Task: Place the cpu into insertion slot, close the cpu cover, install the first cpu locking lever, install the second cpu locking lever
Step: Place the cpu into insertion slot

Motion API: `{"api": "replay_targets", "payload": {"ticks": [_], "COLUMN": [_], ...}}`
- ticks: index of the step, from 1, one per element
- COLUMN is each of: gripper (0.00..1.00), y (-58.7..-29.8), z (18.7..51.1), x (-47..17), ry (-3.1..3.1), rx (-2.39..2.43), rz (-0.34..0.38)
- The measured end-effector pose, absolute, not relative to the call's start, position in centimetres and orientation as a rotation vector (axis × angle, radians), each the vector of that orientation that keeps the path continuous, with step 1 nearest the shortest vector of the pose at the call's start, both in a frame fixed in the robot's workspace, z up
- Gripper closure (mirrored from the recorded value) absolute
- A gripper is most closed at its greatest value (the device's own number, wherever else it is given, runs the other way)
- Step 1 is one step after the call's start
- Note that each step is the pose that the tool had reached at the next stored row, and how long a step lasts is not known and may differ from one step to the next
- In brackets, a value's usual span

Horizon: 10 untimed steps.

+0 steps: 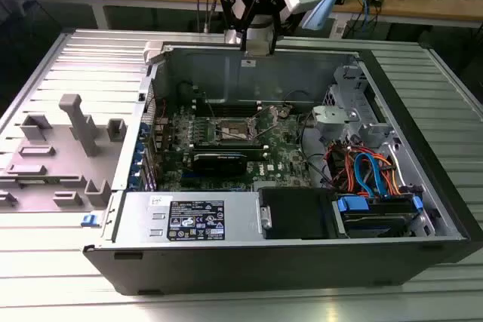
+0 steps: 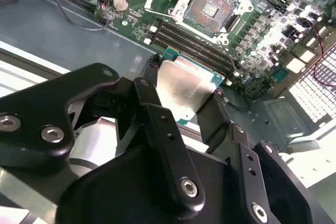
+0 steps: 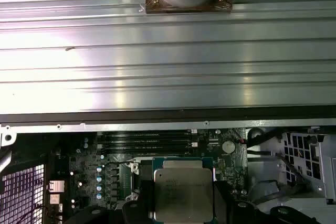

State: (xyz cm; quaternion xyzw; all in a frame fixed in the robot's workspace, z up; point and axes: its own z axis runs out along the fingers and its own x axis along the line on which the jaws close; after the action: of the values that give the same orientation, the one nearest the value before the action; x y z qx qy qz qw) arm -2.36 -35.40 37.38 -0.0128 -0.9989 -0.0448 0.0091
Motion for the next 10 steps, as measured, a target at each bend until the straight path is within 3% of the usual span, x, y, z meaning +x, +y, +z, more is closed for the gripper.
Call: {"api": "replay_targets", "payload": {"ticks": [10], "gripper": [0.46], "y": [-35.68], "z": [37.30], "x": [-2.36], "ry": [-3.120], "rx": [-0.068], "rz": [-0.140]}}
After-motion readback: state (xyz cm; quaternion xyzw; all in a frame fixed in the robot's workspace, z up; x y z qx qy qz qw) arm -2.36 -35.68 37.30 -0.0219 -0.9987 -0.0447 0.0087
